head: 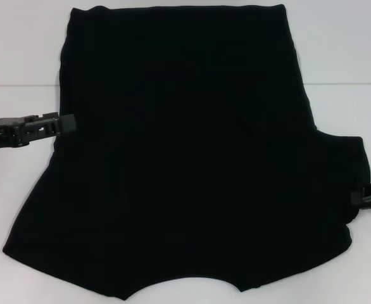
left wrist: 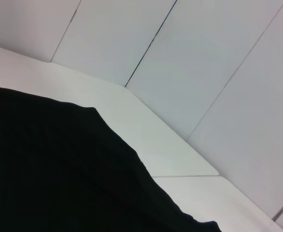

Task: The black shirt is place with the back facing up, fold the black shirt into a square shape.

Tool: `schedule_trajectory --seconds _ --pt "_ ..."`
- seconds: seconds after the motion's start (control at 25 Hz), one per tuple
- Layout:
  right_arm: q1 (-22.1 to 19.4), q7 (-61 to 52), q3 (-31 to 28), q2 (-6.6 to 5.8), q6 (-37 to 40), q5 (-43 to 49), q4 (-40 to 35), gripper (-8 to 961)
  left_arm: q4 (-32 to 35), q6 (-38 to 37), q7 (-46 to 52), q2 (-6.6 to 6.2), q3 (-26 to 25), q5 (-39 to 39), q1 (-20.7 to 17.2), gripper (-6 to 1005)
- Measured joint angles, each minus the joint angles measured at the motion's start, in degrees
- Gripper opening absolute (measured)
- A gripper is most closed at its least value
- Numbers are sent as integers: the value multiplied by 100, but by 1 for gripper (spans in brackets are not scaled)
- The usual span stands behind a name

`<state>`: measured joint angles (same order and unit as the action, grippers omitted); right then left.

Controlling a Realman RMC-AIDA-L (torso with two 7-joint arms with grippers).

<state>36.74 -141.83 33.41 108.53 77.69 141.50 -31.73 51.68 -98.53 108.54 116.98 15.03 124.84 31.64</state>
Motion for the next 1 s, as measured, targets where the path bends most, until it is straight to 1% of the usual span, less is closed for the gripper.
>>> schedule_trajectory --seconds 0.28,0.56,0.76,1.0 --pt "-6 -5 -1 1 36 0 0 189 0 8 0 0 -52 0 -12 657" --pt "-48 -7 -23 -39 57 0 0 43 0 10 0 8 -54 0 -41 655" --pt "-53 -8 -39 -54 103 0 -10 0 -1 10 0 15 -64 -9 -65 654" --pt "-36 -8 -14 -98 254 0 -7 10 -76 9 -8 16 -123 -16 -76 653"
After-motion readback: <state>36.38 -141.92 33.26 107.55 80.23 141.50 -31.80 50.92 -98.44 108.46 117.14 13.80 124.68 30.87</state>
